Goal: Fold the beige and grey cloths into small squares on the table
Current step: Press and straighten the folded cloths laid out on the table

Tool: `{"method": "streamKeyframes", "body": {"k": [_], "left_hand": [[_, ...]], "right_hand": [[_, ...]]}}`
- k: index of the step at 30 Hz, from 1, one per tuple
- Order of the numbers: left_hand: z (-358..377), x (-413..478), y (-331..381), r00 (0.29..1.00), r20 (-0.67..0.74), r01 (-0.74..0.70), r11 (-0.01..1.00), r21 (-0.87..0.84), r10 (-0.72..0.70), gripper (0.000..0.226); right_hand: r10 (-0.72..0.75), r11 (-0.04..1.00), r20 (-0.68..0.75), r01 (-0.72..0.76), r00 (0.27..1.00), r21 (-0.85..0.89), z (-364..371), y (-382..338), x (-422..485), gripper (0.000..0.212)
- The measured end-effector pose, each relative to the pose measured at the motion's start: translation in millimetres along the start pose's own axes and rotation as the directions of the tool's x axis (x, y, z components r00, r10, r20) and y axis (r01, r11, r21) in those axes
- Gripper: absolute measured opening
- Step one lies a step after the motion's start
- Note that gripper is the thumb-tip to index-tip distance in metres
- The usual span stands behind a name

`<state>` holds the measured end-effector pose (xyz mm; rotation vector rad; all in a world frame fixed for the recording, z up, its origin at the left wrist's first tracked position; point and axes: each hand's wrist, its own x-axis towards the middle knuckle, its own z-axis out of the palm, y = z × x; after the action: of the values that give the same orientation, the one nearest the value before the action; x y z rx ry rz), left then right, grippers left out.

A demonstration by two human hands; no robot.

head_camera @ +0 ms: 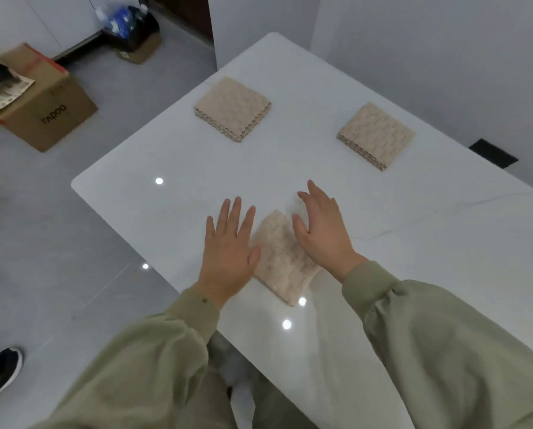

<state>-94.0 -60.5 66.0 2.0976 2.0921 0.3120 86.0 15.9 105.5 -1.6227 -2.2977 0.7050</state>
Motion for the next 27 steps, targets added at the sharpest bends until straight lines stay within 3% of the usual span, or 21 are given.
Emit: {"method": "streamKeyframes", "body": {"k": [4,7,12,20,23,27], "left_hand": [[-38,33,-43,0.987,0.044,-0.16,0.968,0.196,0.154,0.063],[-70,59,-82,0.969,0.096,-0.243,0.941,0.237,0.226,0.067],[-115,93,-150,0.923,0.174,-0.383,0.87,0.309,0.344,0.067],[-154,139,-214,0.901,0.158,-0.432,0.86,0.27,0.403,0.064],[-151,163,-214,0.885,0.159,-0.463,0.861,0.21,0.437,0.064],[-136,195,-214,0.86,0.188,-0.503,0.851,0.15,0.475,0.065]], "right_hand": [[0.021,0.984,-0.021,-0.024,1.0,-0.178,10,-39,11,0.061],[0.059,0.972,-0.093,-0.078,0.994,-0.22,25,-78,28,0.075],[0.177,0.928,-0.203,-0.232,0.963,-0.291,51,-147,62,0.064],[0.338,0.886,-0.285,-0.406,0.897,-0.226,74,-221,104,0.065],[0.378,0.885,-0.303,-0.438,0.875,-0.16,75,-222,119,0.06],[0.405,0.877,-0.359,-0.469,0.841,-0.109,76,-208,146,0.073]]}}
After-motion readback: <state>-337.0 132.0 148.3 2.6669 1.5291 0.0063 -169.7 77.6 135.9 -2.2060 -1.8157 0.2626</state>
